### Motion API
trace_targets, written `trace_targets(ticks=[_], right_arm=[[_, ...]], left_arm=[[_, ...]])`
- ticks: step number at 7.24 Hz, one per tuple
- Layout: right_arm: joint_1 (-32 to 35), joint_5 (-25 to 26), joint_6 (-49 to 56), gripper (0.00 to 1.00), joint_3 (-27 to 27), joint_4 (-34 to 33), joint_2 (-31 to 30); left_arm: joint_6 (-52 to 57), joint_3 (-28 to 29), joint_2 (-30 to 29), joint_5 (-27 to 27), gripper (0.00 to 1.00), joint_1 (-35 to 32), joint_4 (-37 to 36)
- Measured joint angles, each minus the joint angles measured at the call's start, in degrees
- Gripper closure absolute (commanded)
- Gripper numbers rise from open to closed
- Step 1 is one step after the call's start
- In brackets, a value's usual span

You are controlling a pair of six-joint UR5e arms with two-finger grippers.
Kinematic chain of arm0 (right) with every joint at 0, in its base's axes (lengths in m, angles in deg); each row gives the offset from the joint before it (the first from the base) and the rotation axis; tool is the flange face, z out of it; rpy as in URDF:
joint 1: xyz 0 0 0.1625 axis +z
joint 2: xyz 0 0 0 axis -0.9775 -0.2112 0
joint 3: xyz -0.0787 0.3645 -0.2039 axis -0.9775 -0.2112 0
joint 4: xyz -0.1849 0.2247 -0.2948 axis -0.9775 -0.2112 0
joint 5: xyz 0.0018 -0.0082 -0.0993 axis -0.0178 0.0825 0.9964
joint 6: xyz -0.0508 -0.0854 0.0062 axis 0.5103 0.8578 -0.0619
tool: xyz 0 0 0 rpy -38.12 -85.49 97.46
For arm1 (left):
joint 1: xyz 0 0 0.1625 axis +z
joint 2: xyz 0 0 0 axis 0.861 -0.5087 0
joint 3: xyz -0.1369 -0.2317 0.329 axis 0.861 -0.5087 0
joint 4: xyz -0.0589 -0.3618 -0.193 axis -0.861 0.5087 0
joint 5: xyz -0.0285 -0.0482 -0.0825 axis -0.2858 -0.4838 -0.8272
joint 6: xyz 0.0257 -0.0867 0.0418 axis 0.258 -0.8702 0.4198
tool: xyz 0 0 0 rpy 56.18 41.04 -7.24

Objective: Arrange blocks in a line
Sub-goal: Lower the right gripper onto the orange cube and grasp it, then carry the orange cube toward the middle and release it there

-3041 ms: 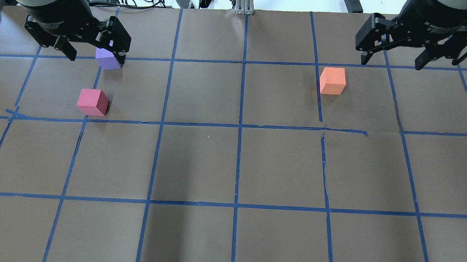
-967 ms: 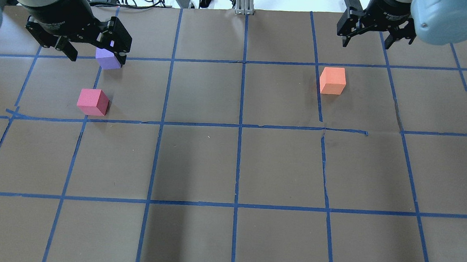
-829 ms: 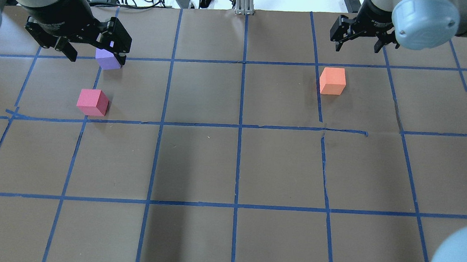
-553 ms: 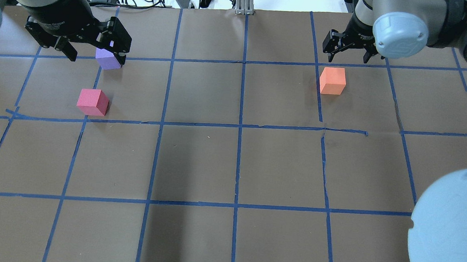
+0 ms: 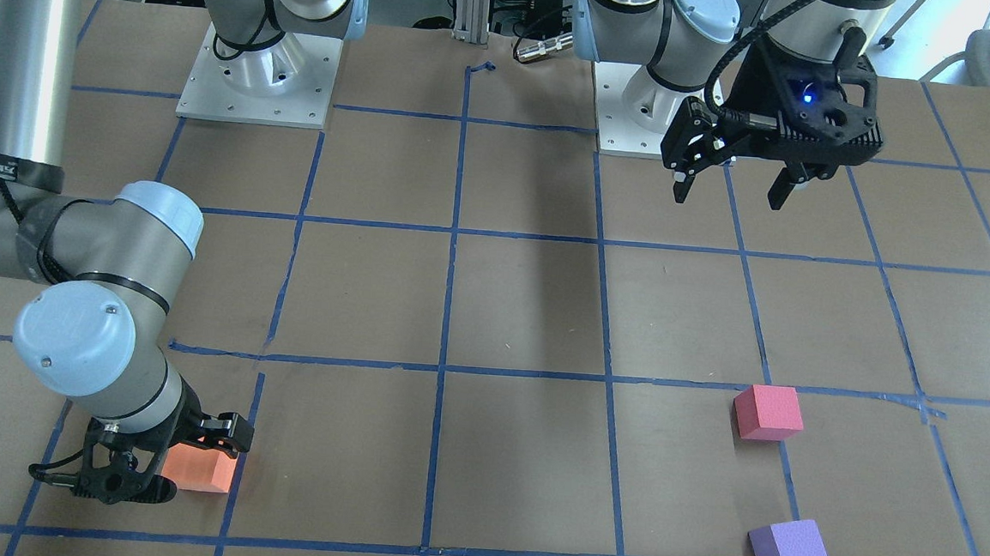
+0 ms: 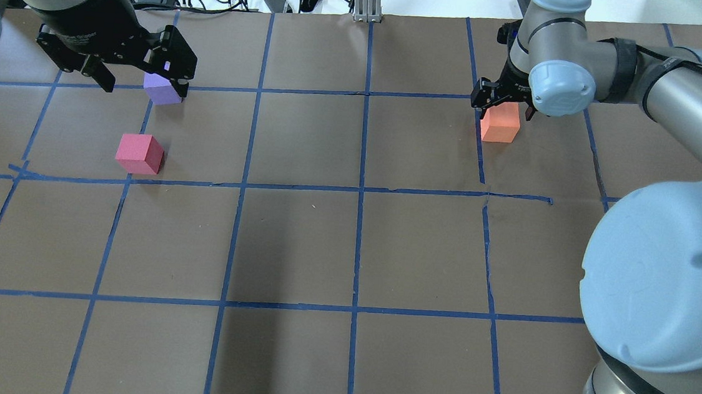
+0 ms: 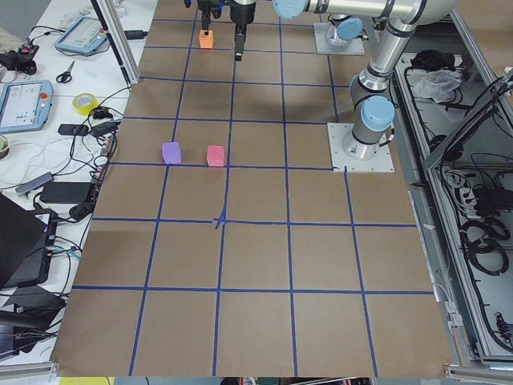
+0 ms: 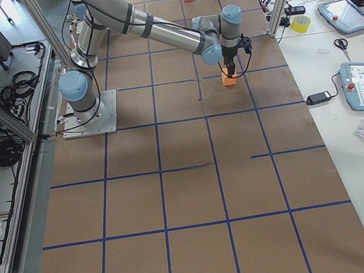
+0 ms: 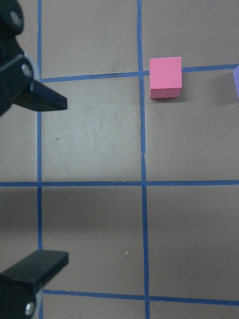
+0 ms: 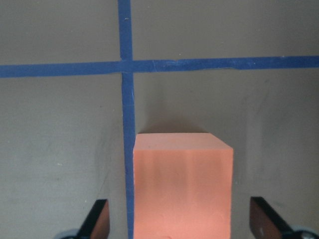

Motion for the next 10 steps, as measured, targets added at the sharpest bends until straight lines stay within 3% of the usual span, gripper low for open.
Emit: trace_targets(ticks=[3,4,7,10], right_arm=[[0.02,-0.18,-0.28,0.62,-0.15,-1.29,2.0],[0.02,-0.11,-0.48,0.66,-0.36,-1.4,2.2],[0.28,0.14,-0.88,0.65,-1.22,-1.4,1.95],[7.0,-0.57,-3.41,0.65,-5.88,-0.29,3.12]], left_arm=[[0.03,-0.02,-0.02,-0.02,0.0,0.0,0.0],[0.03,0.03,-0.08,-0.04,0.0,0.0,-0.02],[0.05,0.18,-0.22,-0.03,0.0,0.03,-0.07],[0.3,0.38,-0.2,0.27,0.0,0.14,0.0]])
